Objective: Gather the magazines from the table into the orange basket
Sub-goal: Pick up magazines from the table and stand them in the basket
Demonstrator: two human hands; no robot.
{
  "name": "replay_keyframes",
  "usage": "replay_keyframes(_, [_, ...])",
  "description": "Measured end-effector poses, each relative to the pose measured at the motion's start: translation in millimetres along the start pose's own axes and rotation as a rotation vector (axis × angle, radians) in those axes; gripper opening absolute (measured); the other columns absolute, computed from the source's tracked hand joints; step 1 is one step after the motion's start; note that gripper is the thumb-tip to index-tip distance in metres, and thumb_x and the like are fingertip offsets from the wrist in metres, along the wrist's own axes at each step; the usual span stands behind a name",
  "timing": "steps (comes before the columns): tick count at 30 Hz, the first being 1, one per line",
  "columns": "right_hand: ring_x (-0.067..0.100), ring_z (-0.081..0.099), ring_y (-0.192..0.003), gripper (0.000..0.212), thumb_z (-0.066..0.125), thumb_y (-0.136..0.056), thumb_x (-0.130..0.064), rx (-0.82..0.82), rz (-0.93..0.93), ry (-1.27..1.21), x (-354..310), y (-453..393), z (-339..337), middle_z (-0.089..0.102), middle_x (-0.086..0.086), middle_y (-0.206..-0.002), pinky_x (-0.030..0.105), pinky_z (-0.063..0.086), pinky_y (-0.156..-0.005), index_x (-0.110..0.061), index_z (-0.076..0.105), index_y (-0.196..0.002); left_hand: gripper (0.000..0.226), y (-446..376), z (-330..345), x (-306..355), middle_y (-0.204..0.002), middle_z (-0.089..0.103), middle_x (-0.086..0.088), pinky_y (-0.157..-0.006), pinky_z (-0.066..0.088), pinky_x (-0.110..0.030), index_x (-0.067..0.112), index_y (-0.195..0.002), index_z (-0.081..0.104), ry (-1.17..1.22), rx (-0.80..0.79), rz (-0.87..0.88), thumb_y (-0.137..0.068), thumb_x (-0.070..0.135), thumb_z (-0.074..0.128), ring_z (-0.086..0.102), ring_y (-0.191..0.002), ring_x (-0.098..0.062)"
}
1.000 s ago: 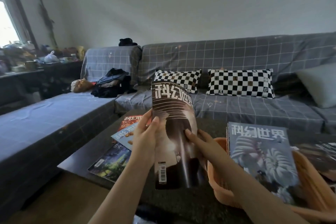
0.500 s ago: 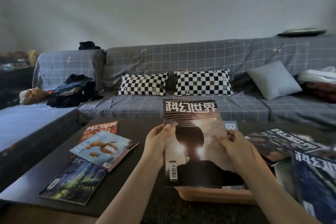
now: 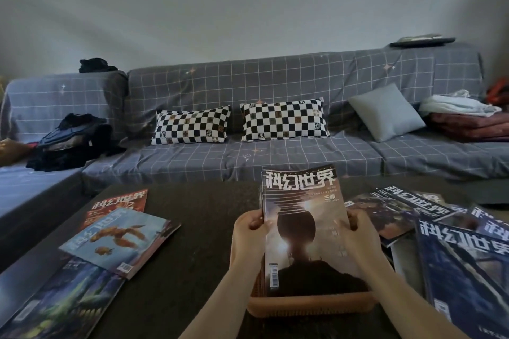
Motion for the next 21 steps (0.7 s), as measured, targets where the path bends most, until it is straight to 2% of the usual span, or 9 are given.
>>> replay_keyframes(2, [0.003, 0.052, -0.074, 0.026, 0.059, -0.089, -0.010, -0.003, -0.035, 0.053, 6, -2, 4, 0.058, -0.008, -0.085, 0.017, 0.034, -0.058, -0.018, 0.053, -0.113, 0.024, 1, 0, -1, -0.084, 0.066, 0.018, -0.059, 0.047, -0.009, 0.028, -0.110, 0.067, -0.130, 0.027, 0.053, -0.090, 0.015, 0.065, 0.064, -0.073, 0.006])
replay_keyframes(3, [0.004, 0.053, -0.075, 0.027, 0.059, -0.089, -0.011, 0.002, -0.050, 0.073, 9, -2, 5, 0.059, -0.009, -0.086, 0.016, 0.034, -0.059, -0.020, 0.054, -0.113, 0.024, 2, 0, -2, -0.082, 0.063, 0.021, -0.051, 0.044, -0.005, 0.029, -0.110, 0.067, -0.189, 0.034, 0.073, -0.090, 0.016, 0.065, 0.062, -0.069, 0.011])
replay_keyframes(5, [0.007, 0.054, -0.078, 0.023, 0.062, -0.087, -0.012, 0.039, -0.046, 0.097, 14, -3, 5, 0.060, -0.007, -0.090, 0.020, 0.037, -0.062, -0.020, 0.055, -0.109, 0.019, 4, -1, -3, -0.074, 0.063, 0.021, -0.046, 0.039, 0.000, 0.031, -0.104, 0.068, -0.268, 0.049, 0.105, -0.090, 0.018, 0.066, 0.057, -0.066, 0.022])
replay_keyframes(7, [0.009, 0.054, -0.076, 0.016, 0.065, -0.086, -0.015, 0.092, -0.058, 0.166, 16, -3, 3, 0.059, -0.005, -0.090, 0.022, 0.038, -0.064, -0.016, 0.057, -0.100, 0.012, 5, -1, -2, -0.068, 0.067, 0.020, -0.047, 0.044, -0.005, 0.032, -0.089, 0.070, -0.296, 0.056, 0.148, -0.090, 0.021, 0.067, 0.060, -0.067, 0.014])
replay_keyframes(9, [0.003, 0.051, -0.068, 0.013, 0.066, -0.085, -0.017, 0.122, -0.071, 0.209, 16, -3, 2, 0.058, -0.005, -0.084, 0.018, 0.035, -0.058, -0.018, 0.055, -0.091, 0.017, 8, -2, -2, -0.066, 0.069, 0.017, -0.051, 0.052, -0.014, 0.035, -0.076, 0.067, -0.353, 0.077, 0.183, -0.090, 0.026, 0.067, 0.066, -0.064, 0.000])
replay_keyframes(12, [0.005, 0.053, -0.065, 0.009, 0.064, -0.087, -0.018, 0.122, -0.036, 0.206, 19, -3, 4, 0.061, -0.004, -0.078, 0.022, 0.038, -0.055, -0.019, 0.055, -0.088, 0.016, 8, -2, -3, -0.064, 0.070, 0.010, -0.054, 0.056, -0.020, 0.035, -0.075, 0.067, -0.399, 0.082, 0.198, -0.090, 0.032, 0.065, 0.067, -0.058, -0.005])
replay_keyframes(15, [0.008, 0.054, -0.066, 0.009, 0.060, -0.090, -0.018, 0.119, 0.007, 0.222, 18, -3, 3, 0.057, -0.007, -0.075, 0.026, 0.040, -0.057, -0.018, 0.057, -0.098, 0.017, 7, 0, -6, -0.070, 0.073, 0.007, -0.060, 0.059, -0.028, 0.030, -0.083, 0.071, -0.384, 0.032, 0.167, -0.090, 0.043, 0.062, 0.069, -0.061, -0.008])
replay_keyframes(18, [0.008, 0.055, -0.066, 0.014, 0.057, -0.092, -0.018, 0.134, 0.011, 0.270, 16, -2, 2, 0.058, -0.006, -0.077, 0.024, 0.041, -0.056, -0.016, 0.060, -0.105, 0.021, 5, 0, -8, -0.080, 0.072, 0.003, -0.059, 0.057, -0.023, 0.027, -0.089, 0.070, -0.404, 0.022, 0.132, -0.092, 0.045, 0.059, 0.069, -0.064, -0.009])
replay_keyframes(21, [0.015, 0.060, -0.076, 0.015, 0.054, -0.093, -0.016, 0.081, 0.049, 0.329, 19, -1, 7, 0.066, 0.004, -0.089, 0.032, 0.051, -0.074, -0.011, 0.063, -0.104, 0.011, 9, 1, -9, -0.086, 0.068, 0.006, -0.050, 0.044, -0.010, 0.028, -0.093, 0.065, -0.473, 0.041, 0.128, -0.094, 0.036, 0.058, 0.065, -0.064, -0.004])
Point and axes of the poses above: each hand's wrist, its own y-axis away from the middle knuckle, its own z-axis out of the palm, x = y × z, the point moved 8 cm from there along -y, towards the middle knuckle
